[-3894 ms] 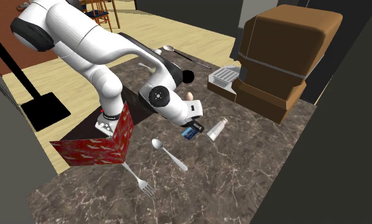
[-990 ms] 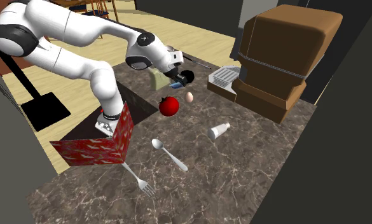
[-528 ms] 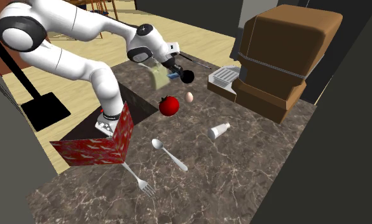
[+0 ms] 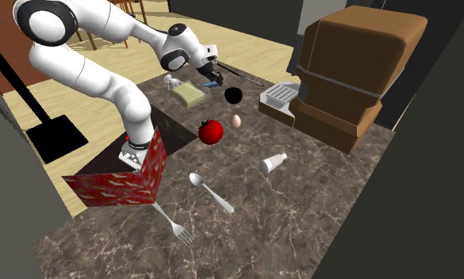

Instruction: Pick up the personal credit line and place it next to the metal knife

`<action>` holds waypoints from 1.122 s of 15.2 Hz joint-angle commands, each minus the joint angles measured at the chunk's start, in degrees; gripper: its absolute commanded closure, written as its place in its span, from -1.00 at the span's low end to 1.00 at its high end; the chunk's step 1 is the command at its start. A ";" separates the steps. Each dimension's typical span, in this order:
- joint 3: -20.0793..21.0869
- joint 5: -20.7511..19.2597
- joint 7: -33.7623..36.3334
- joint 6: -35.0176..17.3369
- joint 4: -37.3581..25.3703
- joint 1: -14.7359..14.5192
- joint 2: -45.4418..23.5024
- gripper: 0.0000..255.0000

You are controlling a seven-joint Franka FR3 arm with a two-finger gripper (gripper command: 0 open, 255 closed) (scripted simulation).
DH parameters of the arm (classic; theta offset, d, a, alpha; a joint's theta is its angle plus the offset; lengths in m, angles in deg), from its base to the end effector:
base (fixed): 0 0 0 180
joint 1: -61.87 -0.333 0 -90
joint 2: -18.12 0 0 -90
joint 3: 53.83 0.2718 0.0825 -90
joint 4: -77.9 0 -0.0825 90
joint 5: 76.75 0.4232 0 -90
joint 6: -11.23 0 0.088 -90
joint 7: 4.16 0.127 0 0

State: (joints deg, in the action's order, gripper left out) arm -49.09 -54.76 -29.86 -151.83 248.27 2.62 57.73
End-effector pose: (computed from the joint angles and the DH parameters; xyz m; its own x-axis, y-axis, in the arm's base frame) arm 0.2007 0.3519 0.3185 0.2804 0.7862 0.5506 0.9407 -0.3392 0.0054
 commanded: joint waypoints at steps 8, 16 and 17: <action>15.72 -0.07 14.65 -5.33 -7.60 0.93 -11.22 1.00; 15.41 1.43 13.48 -14.78 -5.55 -0.85 -18.67 1.00; 15.24 1.61 13.30 -16.01 -5.37 -1.17 -19.73 1.00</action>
State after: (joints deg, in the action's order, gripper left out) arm -33.64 -53.41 -16.34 -166.43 242.58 1.87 39.07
